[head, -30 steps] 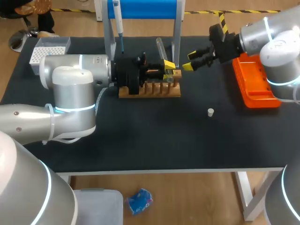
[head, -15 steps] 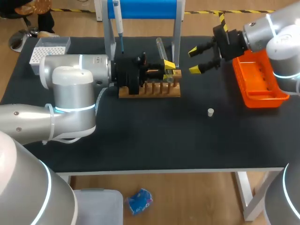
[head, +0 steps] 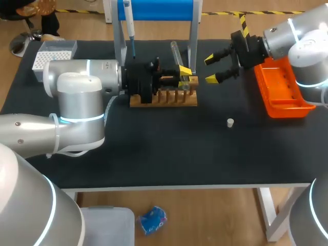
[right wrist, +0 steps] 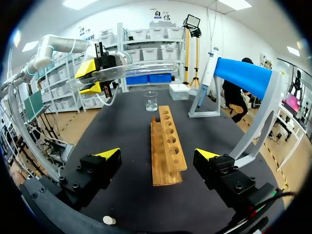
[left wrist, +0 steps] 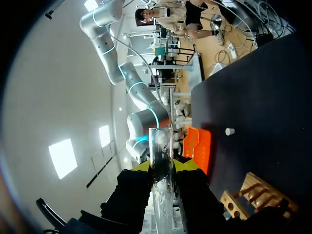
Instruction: Invert the test tube, pick up the pipette, mount the tip to pipette, aspirate from beaker and dispense into the tube, eject the tip, return the pipette, and cap with the stopper.
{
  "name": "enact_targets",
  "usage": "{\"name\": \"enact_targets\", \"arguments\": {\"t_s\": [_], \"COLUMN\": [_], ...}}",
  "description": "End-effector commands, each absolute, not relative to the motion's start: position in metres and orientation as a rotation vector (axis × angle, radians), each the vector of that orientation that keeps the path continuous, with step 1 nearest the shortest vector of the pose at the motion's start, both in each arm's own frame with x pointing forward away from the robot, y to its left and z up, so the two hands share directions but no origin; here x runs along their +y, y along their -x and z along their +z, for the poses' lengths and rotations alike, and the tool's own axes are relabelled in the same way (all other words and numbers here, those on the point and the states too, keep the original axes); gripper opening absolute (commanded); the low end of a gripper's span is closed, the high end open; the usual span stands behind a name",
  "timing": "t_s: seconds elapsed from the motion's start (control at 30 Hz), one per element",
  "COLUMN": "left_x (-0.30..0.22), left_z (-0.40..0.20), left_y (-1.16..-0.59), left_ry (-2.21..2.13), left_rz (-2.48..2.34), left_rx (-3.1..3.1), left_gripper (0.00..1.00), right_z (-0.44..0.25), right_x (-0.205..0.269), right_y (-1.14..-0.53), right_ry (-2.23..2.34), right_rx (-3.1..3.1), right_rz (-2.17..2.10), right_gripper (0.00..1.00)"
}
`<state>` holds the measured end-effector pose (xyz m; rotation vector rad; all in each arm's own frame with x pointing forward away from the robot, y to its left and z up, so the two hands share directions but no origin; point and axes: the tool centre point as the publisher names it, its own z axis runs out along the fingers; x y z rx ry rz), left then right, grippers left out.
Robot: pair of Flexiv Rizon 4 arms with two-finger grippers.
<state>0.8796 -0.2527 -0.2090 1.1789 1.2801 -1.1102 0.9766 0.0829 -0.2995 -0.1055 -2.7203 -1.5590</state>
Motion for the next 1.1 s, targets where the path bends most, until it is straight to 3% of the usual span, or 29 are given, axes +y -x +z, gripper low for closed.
{"name": "enact_targets", "arguments": {"t_s": [0.03, 0.37, 0.93, 1.1], "left_x": [-0.248, -0.245, -0.245, -0.232], "left_z": [-0.195, -0.167, -0.164, -0.16], "left_y": [-0.888, -0.924, -0.925, -0.938], "left_ry": [-1.171, -0.927, -0.942, -0.724], "left_rz": [-1.176, -1.644, -1.636, -1.656], "left_rx": [1.406, 1.75, 1.751, 1.916], "left_gripper": [0.0, 0.0, 0.0, 0.0], "right_z": [-0.3, -0.3, -0.3, -0.3], "right_x": [0.082, 0.082, 0.082, 0.082], "right_y": [-0.976, -0.976, -0.976, -0.976], "right_ry": [0.105, 0.105, 0.105, 0.105], "right_rx": [-2.722, -2.722, -2.722, -2.722], "right_rz": [-1.56, -1.56, -1.56, -1.56], "right_gripper": [1.0, 1.0, 1.0, 1.0]}}
